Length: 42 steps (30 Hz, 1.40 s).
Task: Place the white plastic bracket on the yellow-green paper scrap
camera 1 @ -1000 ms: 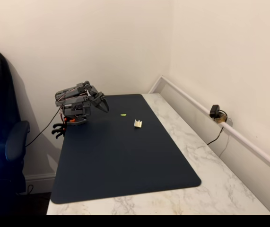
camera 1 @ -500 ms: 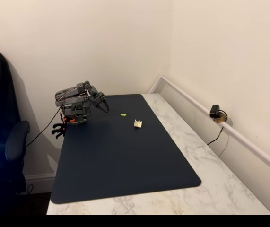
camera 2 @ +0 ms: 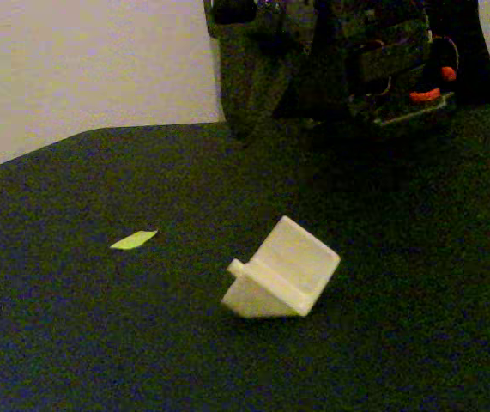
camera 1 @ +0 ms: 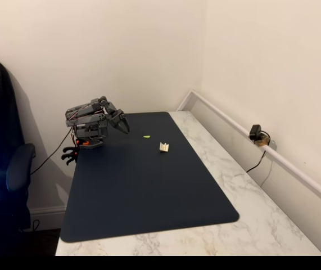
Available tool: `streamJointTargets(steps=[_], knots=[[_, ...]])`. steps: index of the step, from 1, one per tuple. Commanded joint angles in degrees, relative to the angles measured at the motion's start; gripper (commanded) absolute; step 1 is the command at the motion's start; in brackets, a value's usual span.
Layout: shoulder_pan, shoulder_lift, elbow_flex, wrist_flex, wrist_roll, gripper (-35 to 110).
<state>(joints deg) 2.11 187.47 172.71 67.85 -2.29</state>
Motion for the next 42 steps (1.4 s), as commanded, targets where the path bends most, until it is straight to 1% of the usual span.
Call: streamJointTargets(steps=[1, 5, 7, 10, 12, 14, 16, 18, 21, 24, 27, 28, 32, 42], knots=[[1.1, 1.8, -1.1, 0.9, -0.6, 0], [1.5, 1.8, -1.1, 0.7, -0.8, 3], [1.2, 1.8, -2.5, 0.5, 0.4, 3], [0.1, 1.5, -9.2, 2.5, 0.9, 2], [-0.2, -2.2, -15.0, 3.2, 0.6, 2], [-1.1, -13.3, -23.5, 2.1, -0.5, 2], [-2.3, -29.5, -35.9, 2.5, -2.2, 2], [-3.7, -44.7, -50.5, 6.4, -3.1, 3], [-6.0, -60.9, -69.4, 13.2, -1.3, 3], [-7.7, -75.1, -84.6, 19.9, 5.9, 3], [-11.6, -89.4, -99.1, 26.7, 6.2, 3], [-12.5, -92.7, -102.2, 27.6, 6.6, 3], [-15.0, -95.9, -103.3, 25.1, 9.8, 3], [-20.9, -94.9, -91.8, 11.8, 17.0, 3]])
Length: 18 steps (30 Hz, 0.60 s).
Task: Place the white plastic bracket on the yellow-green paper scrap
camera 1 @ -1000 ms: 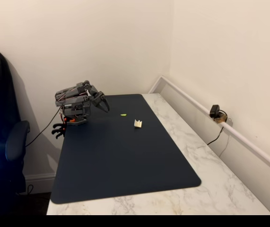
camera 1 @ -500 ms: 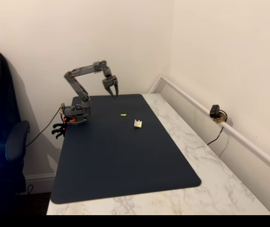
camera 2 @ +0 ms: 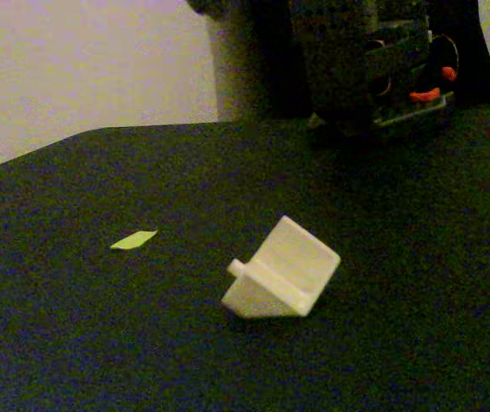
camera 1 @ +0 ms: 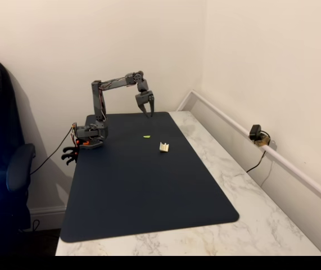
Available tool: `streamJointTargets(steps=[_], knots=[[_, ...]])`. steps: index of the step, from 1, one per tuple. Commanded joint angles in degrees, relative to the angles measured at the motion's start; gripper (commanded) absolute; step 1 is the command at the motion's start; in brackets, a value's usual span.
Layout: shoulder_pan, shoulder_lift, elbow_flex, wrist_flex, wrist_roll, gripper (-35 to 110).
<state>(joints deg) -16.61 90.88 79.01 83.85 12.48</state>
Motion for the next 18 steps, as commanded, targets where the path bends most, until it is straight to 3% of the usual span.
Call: streamJointTargets(steps=[1, 11, 18], knots=[[-2.6, 0.7, 2.2, -5.7, 2.8, 3], [-5.4, -9.9, 0.4, -13.9, 7.9, 8], [-6.7, -26.1, -19.2, -5.5, 8.4, 31]])
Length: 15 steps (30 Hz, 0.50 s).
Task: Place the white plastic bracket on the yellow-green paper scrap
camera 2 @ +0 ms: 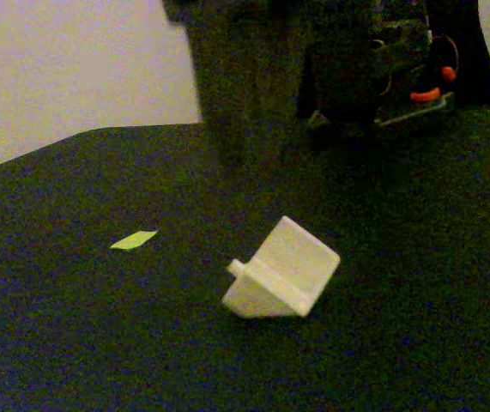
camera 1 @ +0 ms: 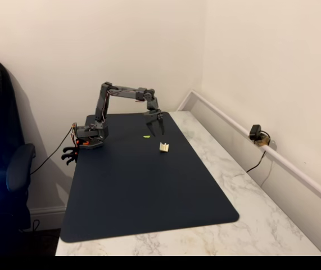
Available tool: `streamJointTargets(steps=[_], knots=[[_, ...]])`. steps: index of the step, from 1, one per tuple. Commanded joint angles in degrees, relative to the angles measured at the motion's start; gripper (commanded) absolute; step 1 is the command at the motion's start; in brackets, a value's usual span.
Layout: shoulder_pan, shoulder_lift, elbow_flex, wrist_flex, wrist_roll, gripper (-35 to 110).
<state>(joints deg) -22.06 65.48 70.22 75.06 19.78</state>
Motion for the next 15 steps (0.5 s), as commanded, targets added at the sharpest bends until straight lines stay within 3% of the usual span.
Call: streamJointTargets(steps=[1, 11, 15], knots=[[-1.3, -3.1, -13.5, 4.7, 1.1, 32], [-1.3, -27.3, -51.9, 23.1, 1.3, 34], [-1.3, -28.7, -52.5, 24.2, 2.1, 34]])
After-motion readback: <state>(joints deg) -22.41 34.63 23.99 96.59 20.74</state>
